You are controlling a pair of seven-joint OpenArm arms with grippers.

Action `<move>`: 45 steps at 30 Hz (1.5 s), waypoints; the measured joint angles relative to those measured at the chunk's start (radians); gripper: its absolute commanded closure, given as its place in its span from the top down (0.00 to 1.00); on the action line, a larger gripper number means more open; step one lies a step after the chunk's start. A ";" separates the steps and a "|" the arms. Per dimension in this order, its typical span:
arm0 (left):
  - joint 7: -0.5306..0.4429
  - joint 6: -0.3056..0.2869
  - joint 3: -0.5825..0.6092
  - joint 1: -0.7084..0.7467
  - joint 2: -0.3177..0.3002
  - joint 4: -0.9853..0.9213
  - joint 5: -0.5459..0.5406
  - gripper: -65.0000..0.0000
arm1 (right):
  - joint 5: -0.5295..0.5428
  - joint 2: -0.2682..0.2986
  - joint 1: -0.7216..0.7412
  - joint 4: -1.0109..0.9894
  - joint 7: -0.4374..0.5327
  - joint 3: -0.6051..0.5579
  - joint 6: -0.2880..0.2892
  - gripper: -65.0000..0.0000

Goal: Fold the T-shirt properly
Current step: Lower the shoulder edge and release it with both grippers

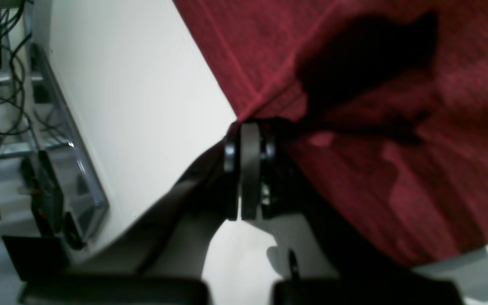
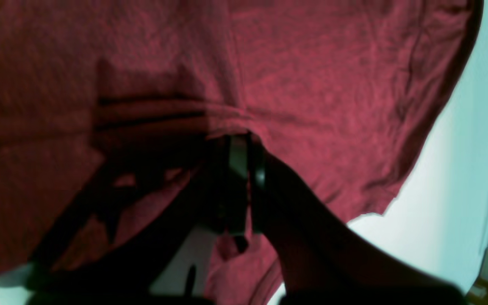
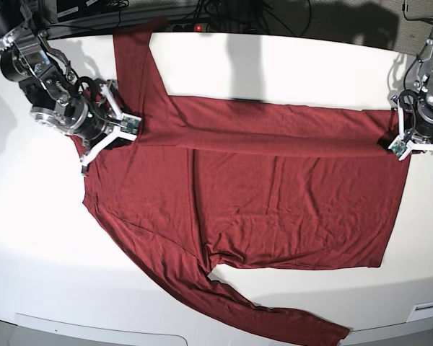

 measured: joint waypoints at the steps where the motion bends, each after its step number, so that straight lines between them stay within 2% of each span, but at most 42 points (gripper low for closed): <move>1: -0.003 0.000 0.000 -0.002 0.002 -0.002 0.001 0.00 | -0.001 -0.002 0.008 -0.007 0.000 -0.002 -0.001 0.00; 6: -0.008 0.001 0.000 -0.017 0.000 -0.002 -0.014 0.00 | 0.047 -0.002 0.036 -0.035 -0.027 -0.002 -0.001 0.00; 7: -0.008 0.001 0.000 -0.019 0.000 -0.002 -0.023 0.11 | 0.053 -0.002 0.037 -0.035 -0.042 -0.002 0.000 0.00; 9: -0.003 0.002 0.000 -0.018 0.000 -0.002 -0.027 0.31 | 0.068 -0.002 0.039 -0.035 -0.060 -0.002 -0.001 0.19; 10: -0.001 0.006 0.000 -0.018 0.000 -0.002 -0.029 0.36 | 0.071 -0.002 0.039 -0.035 -0.060 -0.002 -0.001 0.29; 12: 0.024 0.008 0.000 -0.021 -0.001 -0.001 -0.030 0.38 | 0.071 -0.003 0.039 -0.035 -0.057 -0.002 -0.001 0.43; 13: 0.035 0.008 0.000 -0.021 0.000 -0.001 -0.030 0.38 | 0.071 -0.002 0.039 -0.035 -0.058 -0.002 -0.001 0.45; 15: 0.048 0.009 0.000 -0.021 -0.001 0.000 -0.034 0.38 | 0.072 -0.002 0.039 -0.035 -0.058 -0.002 -0.003 0.46; 17: 0.056 0.024 0.000 -0.021 -0.009 0.000 -0.098 0.38 | 0.106 -0.002 0.040 -0.035 -0.060 -0.002 -0.004 0.46; 20: 0.079 0.088 0.000 -0.015 -0.025 0.008 -0.205 0.38 | 0.166 0.002 0.042 -0.034 -0.061 -0.002 -0.003 0.46; 24: 0.132 0.116 0.000 -0.015 -0.054 0.060 -0.306 0.38 | 0.207 0.048 0.042 -0.026 -0.061 0.000 -0.001 0.46; 30: 0.167 0.185 -0.001 0.025 -0.056 0.188 -0.320 0.38 | 0.240 0.078 0.044 -0.026 -0.067 0.002 -0.001 0.46; 33: 0.173 0.229 -0.001 0.058 -0.046 0.225 -0.289 0.38 | 0.338 0.084 0.044 -0.024 -0.070 0.003 0.004 0.46; 35: 0.175 0.272 -0.004 0.074 -0.031 0.225 -0.268 0.38 | 0.401 0.088 0.042 -0.014 -0.091 0.013 0.060 0.46; 39: 0.172 0.301 -0.039 0.114 -0.026 0.224 -0.269 0.38 | 0.557 0.093 0.027 0.051 -0.195 0.066 0.119 0.46; 41: 0.169 0.320 -0.054 0.120 -0.026 0.224 -0.288 0.38 | 0.622 0.093 0.006 0.085 -0.222 0.113 0.120 0.46; 45: 0.168 0.324 -0.073 0.118 -0.027 0.224 -0.346 0.38 | 0.711 0.093 -0.077 0.156 -0.265 0.216 0.120 0.46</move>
